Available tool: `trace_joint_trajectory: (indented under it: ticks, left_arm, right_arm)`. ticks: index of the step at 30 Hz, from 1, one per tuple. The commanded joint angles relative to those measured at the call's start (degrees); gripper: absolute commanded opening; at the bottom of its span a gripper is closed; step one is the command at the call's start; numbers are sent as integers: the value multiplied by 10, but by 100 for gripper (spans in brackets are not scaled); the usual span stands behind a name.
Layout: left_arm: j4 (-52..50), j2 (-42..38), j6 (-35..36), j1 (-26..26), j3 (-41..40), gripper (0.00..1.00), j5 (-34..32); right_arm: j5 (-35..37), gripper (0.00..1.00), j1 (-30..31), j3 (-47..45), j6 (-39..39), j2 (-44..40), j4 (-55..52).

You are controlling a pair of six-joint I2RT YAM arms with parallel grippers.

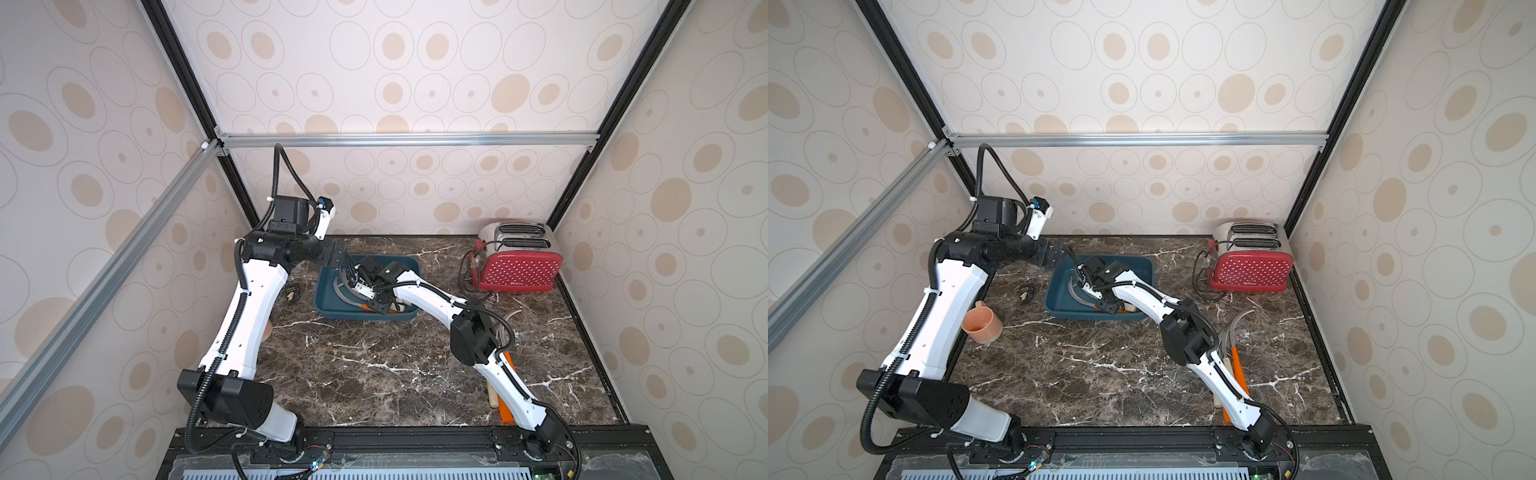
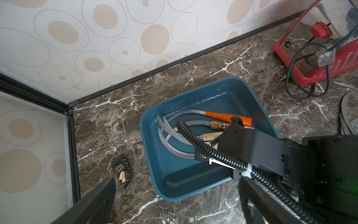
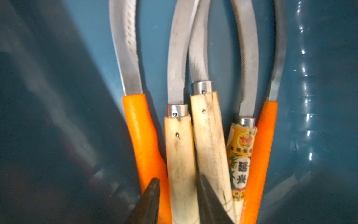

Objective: Put small sickles into storage boxes
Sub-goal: Place the sickle in the storage box, then pick up the sickle at the center of the board.

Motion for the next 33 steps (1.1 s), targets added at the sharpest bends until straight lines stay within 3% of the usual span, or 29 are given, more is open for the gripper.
trace_joint_trajectory:
  ticks: [1, 12, 18, 27, 33]
  left_arm:
    - [-4, -8, 5, 2, 20, 99, -2]
    - [0, -10, 5, 2, 22, 99, -27]
    - [7, -16, 9, 2, 13, 99, -48]
    - [4, -16, 0, 2, 25, 99, -46]
    - [2, -14, -7, 2, 22, 99, -43]
  right_arm:
    - [7, 38, 2, 10, 1, 2, -16]
    - [27, 42, -1, -36, 7, -52, 18]
    - [-49, 43, -34, -48, 77, -86, 26]
    - [-80, 44, -62, -82, 155, -120, 50]
    - [-147, 44, -88, -130, 197, -157, 78]
